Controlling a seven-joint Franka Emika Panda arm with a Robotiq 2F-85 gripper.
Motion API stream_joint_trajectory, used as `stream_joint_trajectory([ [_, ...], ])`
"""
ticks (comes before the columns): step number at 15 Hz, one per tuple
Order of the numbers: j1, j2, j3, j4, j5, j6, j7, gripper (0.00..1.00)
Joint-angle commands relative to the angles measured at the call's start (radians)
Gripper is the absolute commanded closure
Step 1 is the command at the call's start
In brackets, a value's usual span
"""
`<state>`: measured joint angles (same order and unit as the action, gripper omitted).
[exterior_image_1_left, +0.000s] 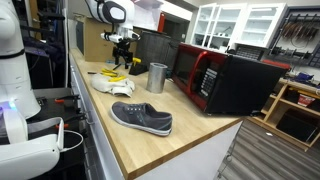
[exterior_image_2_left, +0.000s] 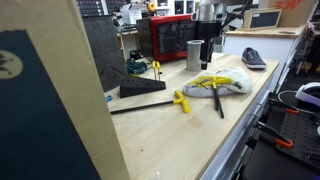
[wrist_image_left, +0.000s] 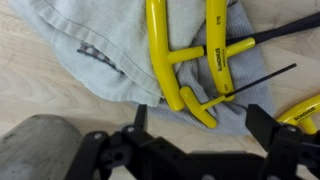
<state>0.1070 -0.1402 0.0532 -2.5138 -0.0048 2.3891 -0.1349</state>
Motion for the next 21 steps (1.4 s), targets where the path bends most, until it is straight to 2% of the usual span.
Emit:
stream_joint_trajectory([
  [1,-0.024,0.095,0.037,0.068,-0.087,0.039,0.255,0.00],
  [7,0.000,0.165,0.053,0.100,-0.268,0.006,0.732,0.00],
  [9,0.017,0.185,0.060,0.110,-0.291,-0.034,0.861,0.00],
  [14,0.052,0.213,0.075,0.136,-0.252,-0.121,1.034,0.00],
  [21,0.071,0.273,0.065,0.187,-0.270,-0.121,1.229,0.00],
])
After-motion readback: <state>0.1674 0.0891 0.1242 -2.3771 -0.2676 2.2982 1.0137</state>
